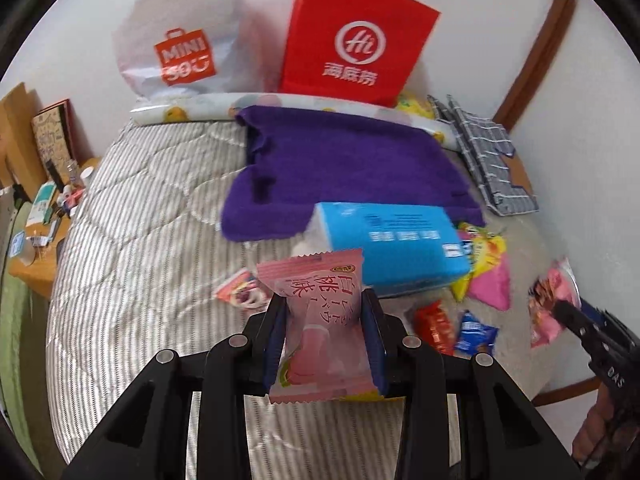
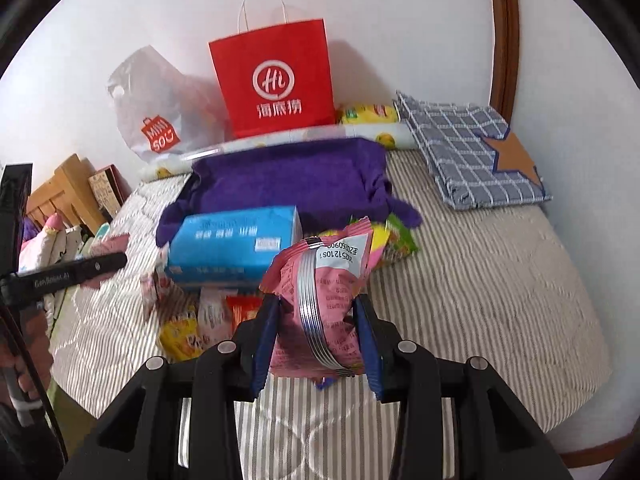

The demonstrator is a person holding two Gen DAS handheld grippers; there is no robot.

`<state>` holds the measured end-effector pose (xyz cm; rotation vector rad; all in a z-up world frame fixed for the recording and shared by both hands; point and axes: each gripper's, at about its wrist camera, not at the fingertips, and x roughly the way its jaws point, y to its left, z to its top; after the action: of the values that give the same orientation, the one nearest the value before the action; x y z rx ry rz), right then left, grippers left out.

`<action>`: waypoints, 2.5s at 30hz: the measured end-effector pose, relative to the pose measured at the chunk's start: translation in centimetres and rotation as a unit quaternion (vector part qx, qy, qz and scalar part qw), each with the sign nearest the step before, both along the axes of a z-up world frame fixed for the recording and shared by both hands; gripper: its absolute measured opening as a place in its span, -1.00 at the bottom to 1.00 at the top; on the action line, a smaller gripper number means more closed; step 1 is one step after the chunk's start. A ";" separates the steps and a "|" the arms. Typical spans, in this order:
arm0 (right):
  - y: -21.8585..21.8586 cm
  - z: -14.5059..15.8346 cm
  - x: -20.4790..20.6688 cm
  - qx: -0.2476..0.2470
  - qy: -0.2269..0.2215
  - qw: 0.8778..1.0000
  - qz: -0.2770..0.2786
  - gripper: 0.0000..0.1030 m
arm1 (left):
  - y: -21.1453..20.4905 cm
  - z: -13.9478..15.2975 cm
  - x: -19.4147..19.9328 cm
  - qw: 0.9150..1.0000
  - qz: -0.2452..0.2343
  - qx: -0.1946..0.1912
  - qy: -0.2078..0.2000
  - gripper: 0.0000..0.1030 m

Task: Organize snacks
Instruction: 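Carry the pink candy and pink-and-silver bag with both tools over the purple towel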

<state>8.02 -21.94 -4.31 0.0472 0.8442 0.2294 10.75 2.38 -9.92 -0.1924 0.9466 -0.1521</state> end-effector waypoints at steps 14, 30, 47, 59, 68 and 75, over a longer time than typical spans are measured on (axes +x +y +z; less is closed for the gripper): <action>1.6 2.5 6.9 0.005 -0.034 0.999 0.012 -0.29 | -2.8 2.3 4.8 0.999 -0.030 -0.010 -0.012 -0.30; 2.8 1.7 19.2 0.010 -0.033 0.999 0.025 -0.30 | -0.1 2.8 16.1 1.000 -0.002 -0.001 -0.020 -0.30; 4.7 -1.8 28.2 -0.008 -0.015 0.999 0.034 -0.30 | 2.3 -1.2 24.5 1.000 0.025 0.013 0.003 -0.30; 4.9 -5.5 30.4 -0.016 0.026 0.999 0.038 -0.30 | 3.3 -5.0 26.2 0.998 0.032 0.018 0.057 -0.30; 4.0 -6.6 31.0 -0.033 0.043 0.998 0.035 -0.30 | 2.3 -6.1 26.4 0.997 0.021 0.025 0.068 -0.30; 3.8 -7.4 31.4 -0.041 0.057 0.997 0.030 -0.29 | 1.9 -7.0 26.7 0.996 0.020 0.030 0.081 -0.30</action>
<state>39.46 -18.18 -11.70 -0.0422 0.9695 0.2504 37.48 4.26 -16.93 -0.1700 1.1068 -0.0718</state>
